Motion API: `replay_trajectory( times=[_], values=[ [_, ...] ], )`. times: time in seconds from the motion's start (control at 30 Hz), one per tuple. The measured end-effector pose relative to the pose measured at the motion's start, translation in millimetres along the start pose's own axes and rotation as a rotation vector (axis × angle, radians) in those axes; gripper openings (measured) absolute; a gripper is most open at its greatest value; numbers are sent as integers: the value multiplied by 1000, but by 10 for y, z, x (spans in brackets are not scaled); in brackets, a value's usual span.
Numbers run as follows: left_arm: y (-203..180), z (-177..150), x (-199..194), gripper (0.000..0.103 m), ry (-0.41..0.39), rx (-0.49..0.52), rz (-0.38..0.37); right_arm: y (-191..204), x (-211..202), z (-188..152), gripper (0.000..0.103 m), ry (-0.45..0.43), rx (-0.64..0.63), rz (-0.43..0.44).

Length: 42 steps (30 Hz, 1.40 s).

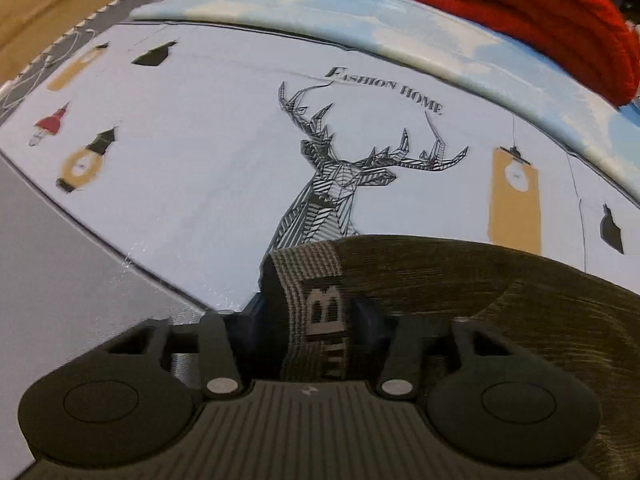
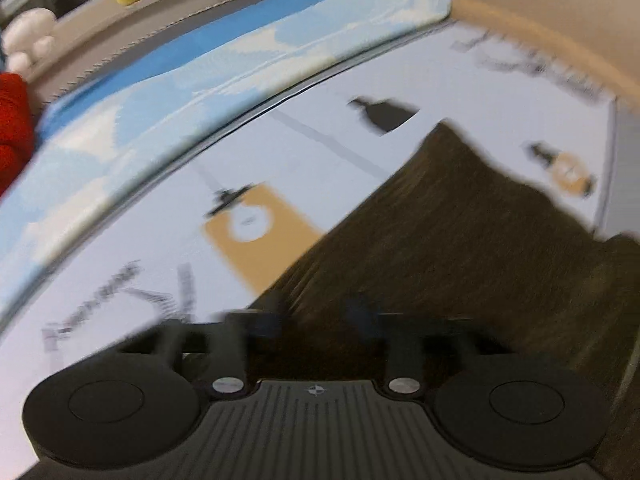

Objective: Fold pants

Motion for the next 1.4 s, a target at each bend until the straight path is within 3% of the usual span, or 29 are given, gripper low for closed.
replay_trajectory(
  times=[0.1,0.17,0.27,0.4,0.47,0.5,0.53,0.67,0.8,0.87,0.9,0.93,1.0,1.07,1.1,1.13,1.23,1.27,1.37,1.4],
  values=[
    [-77,23,-56,37,-80,33,-29,-41,15,38,6,-40,42,8],
    [-136,67,-98,35,-147,41,-52,-83,-25,119,5,-126,132,75],
    [-192,120,-123,35,-212,42,-66,-68,-40,262,6,-230,157,179],
    [-150,129,17,38,-155,-24,-40,-127,11,272,13,-210,166,272],
    [-139,146,38,42,-123,-56,-29,-253,-49,271,23,-199,120,241],
    [-127,157,32,44,-114,-67,-21,-372,-104,269,36,-200,95,203],
    [-118,162,16,44,-105,-82,-13,-467,-170,257,42,-209,88,171],
    [-81,175,-71,45,-96,-102,10,-1091,-349,167,44,-208,121,42],
    [-33,177,-226,45,-104,-118,5,-1779,-586,-73,49,-172,166,-148],
    [7,182,-357,45,-115,-135,6,-2037,-620,-271,62,-122,214,-217],
    [17,179,-430,45,-117,-139,6,-2147,-587,-388,70,-88,258,-213],
    [24,160,-532,45,-120,-138,3,-2198,-535,-477,72,-54,286,-187],
    [9,86,-755,50,-119,-122,-15,-2218,-375,-653,71,22,332,-100],
    [-19,-13,-973,53,-103,-92,-39,-2202,-356,-661,66,-1,308,-82],
    [-24,-70,-1089,53,-87,-77,-51,-2153,-342,-622,33,-19,242,-74],
    [-24,-131,-1218,53,-74,-62,-72,-2096,-344,-593,17,-31,199,-55],
    [0,-348,-1582,56,-68,11,-140,-2181,-312,-596,17,-33,213,-68],
    [31,-436,-1682,61,-73,51,-154,-2191,-317,-595,17,-27,224,-60],
    [248,-666,-1715,67,-57,121,-141,-2185,-461,-494,21,-33,186,-80],
    [342,-736,-1657,67,-41,130,-126,-2203,-570,-434,28,-49,185,-84]
  ],
)
Point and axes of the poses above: each gripper's, at about its wrist camera, not at the fingertips, and x roughly the way its jaws point, y to its left, z to its top, the point moved 10 cm from there along x, roughly the way its jaws point, and after that the axes turned 15 degrees about -x, right-handed, at the moved point
